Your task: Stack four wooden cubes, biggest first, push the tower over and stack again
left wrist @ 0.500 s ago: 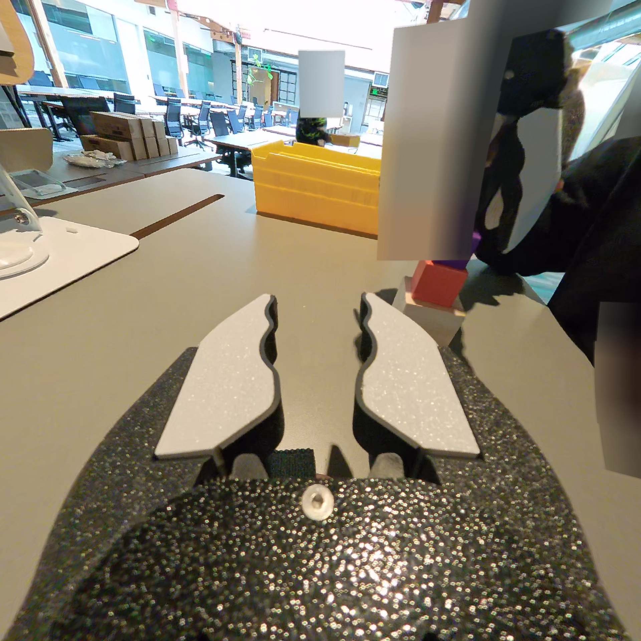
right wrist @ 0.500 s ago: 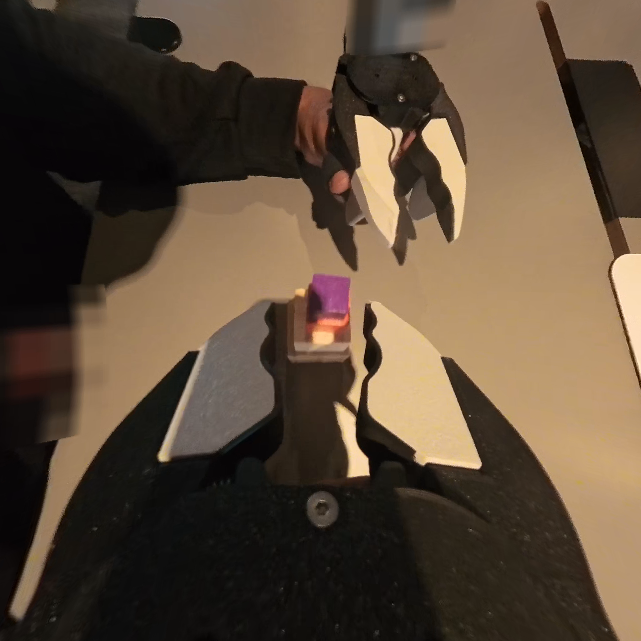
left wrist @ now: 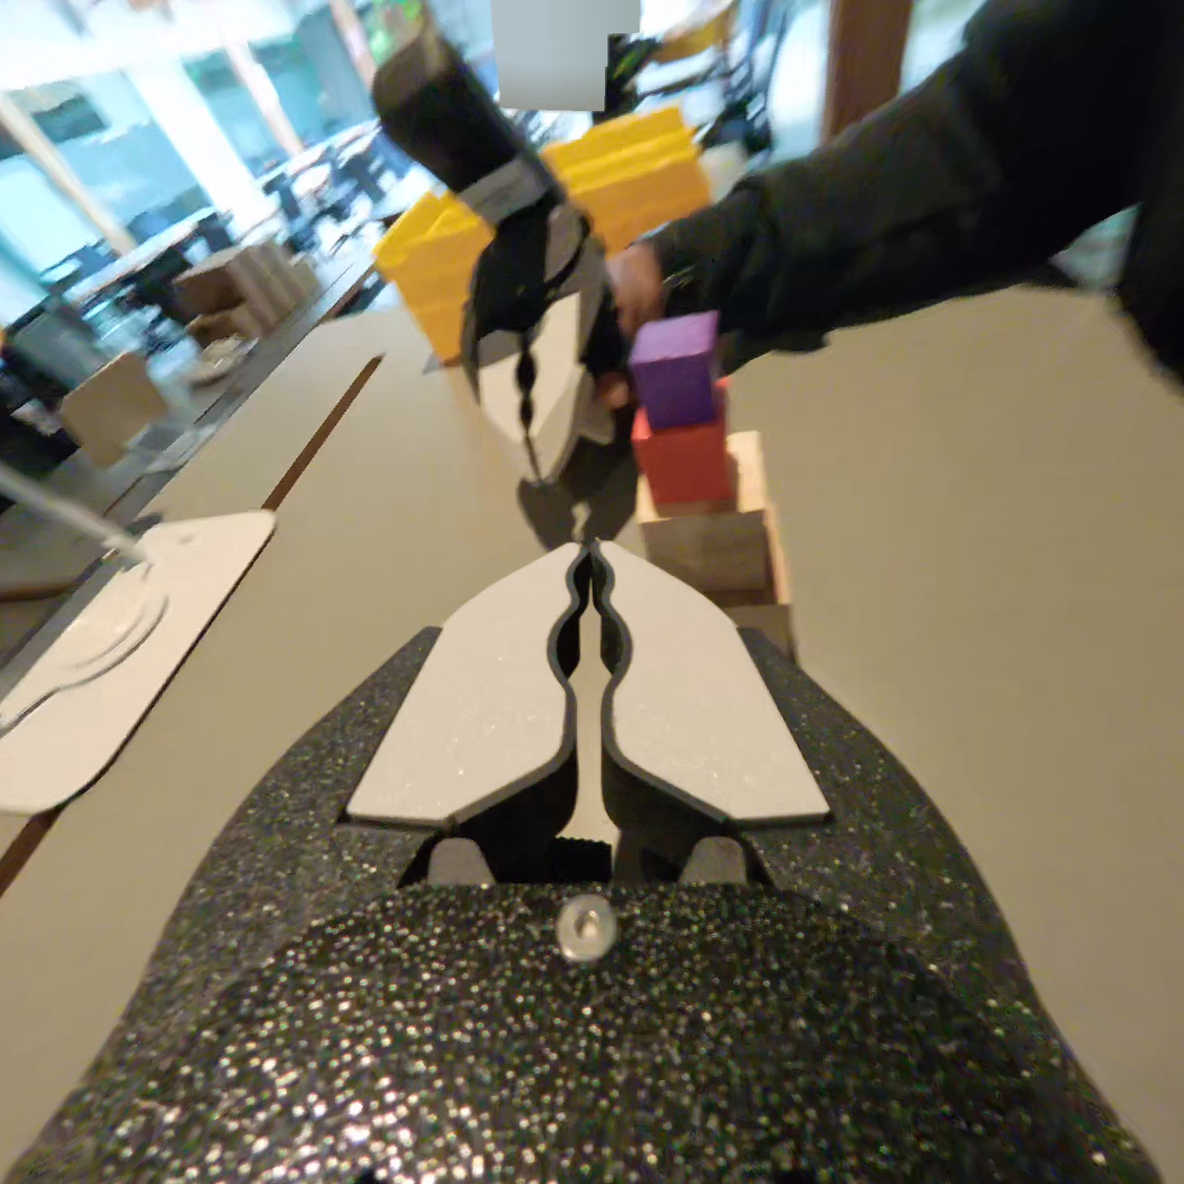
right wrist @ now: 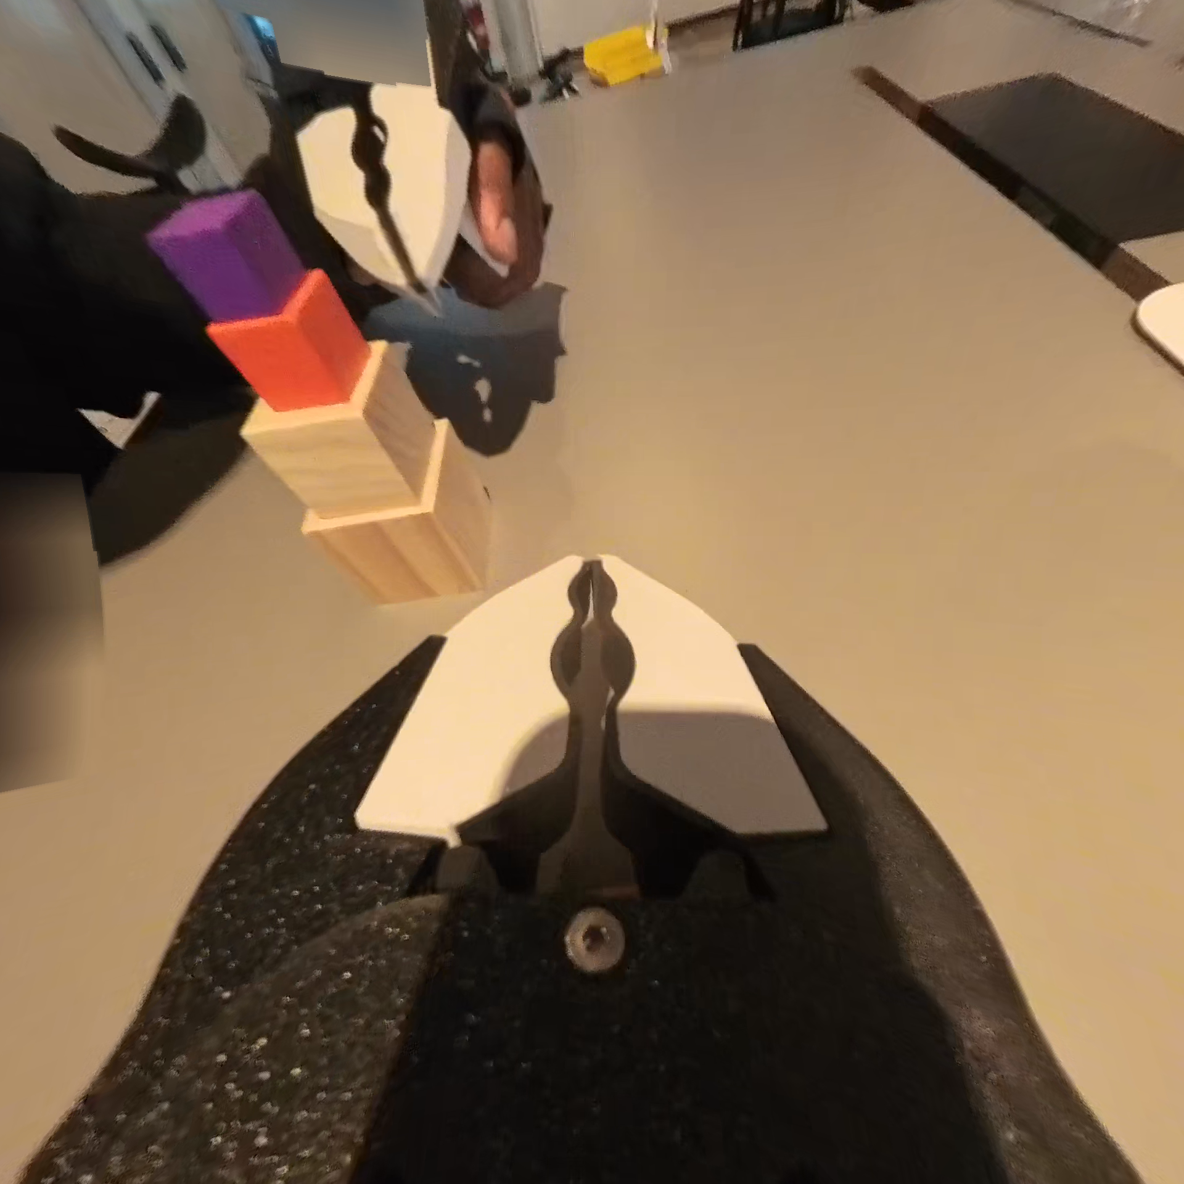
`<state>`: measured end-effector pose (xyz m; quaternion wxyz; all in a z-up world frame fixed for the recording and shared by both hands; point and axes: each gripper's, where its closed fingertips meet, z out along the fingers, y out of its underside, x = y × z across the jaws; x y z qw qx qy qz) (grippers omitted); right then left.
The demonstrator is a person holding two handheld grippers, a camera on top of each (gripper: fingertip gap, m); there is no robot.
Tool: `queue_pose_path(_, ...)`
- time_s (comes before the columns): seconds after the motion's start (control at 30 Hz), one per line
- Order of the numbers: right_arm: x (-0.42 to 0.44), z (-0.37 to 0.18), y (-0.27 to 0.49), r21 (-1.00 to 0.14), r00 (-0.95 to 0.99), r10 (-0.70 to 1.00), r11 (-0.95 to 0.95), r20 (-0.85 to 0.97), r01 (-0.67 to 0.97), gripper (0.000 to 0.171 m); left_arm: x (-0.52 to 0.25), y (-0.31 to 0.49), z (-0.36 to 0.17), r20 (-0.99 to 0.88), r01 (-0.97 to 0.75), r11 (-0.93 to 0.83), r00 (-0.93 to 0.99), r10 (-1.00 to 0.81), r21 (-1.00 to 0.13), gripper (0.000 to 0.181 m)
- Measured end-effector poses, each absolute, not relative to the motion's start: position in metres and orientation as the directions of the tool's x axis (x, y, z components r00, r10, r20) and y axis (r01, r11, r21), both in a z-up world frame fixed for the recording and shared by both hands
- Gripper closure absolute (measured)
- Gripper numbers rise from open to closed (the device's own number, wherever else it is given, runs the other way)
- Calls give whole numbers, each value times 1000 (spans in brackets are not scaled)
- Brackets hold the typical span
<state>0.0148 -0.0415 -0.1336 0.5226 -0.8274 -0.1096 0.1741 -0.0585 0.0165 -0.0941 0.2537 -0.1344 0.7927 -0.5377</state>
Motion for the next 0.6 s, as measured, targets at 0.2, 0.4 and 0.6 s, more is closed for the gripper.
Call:
queue_pose_path(0.2, 16, -139, -36, -884, 918, 342, -466, -202, -20, 171, -44, -1, -116, -234, -19, 431, -818, -526, -902, 181)
queue_pose_path(0.4, 23, -132, -36, -885, 895, 335, -450, -294, -122, 171, -70, -31, -106, -317, 128, 450, -871, -375, -884, 181)
queue_pose_path(0.6, 24, -132, -35, -883, 894, 330, -450, -303, -133, 171, -63, -11, -104, -276, 93, 400, -860, -430, -912, 181)
